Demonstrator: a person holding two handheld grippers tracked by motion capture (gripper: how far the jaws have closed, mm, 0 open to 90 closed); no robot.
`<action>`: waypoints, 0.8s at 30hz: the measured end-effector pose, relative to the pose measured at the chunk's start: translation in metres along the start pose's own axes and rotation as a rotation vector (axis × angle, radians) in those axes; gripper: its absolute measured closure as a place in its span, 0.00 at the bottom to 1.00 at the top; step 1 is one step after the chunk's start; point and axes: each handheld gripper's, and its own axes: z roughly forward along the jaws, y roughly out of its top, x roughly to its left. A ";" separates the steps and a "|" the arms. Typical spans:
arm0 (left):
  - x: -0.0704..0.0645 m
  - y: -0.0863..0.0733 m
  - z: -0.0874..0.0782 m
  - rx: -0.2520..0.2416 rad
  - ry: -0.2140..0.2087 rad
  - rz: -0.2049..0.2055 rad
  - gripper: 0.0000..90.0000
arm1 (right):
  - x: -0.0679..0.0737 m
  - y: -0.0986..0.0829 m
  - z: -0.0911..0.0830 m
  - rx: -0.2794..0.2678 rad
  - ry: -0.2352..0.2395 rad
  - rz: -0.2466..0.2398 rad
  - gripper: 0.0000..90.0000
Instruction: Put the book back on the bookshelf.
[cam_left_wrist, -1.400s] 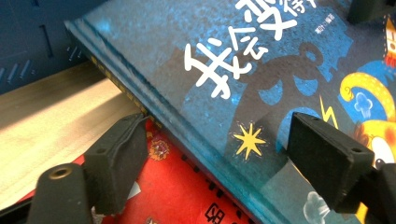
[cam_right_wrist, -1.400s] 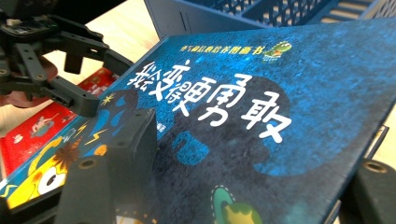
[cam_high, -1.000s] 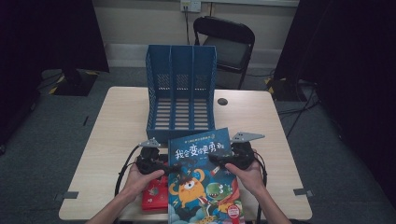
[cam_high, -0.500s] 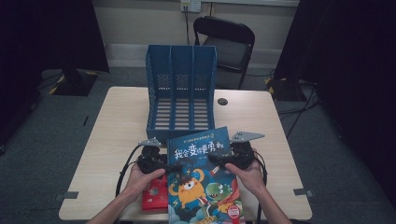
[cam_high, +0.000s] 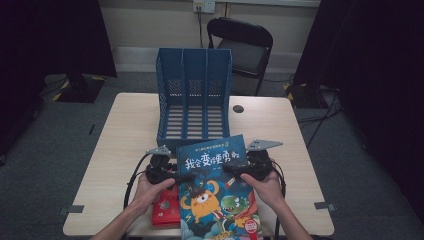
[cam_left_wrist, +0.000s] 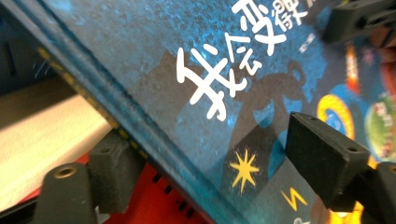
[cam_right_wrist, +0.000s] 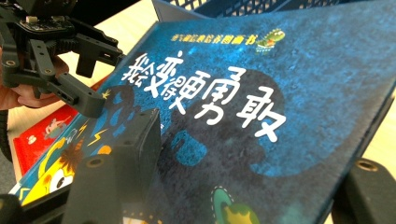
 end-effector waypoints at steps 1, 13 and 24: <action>-0.002 0.001 -0.001 -0.015 -0.007 -0.002 0.26 | 0.000 0.000 0.000 -0.001 0.001 0.001 0.38; -0.010 0.008 -0.011 -0.063 -0.004 -0.004 0.37 | 0.007 0.011 -0.001 -0.034 -0.013 -0.003 0.39; -0.011 0.017 -0.026 -0.087 0.013 0.011 0.42 | 0.010 0.025 -0.001 -0.070 -0.017 -0.002 0.40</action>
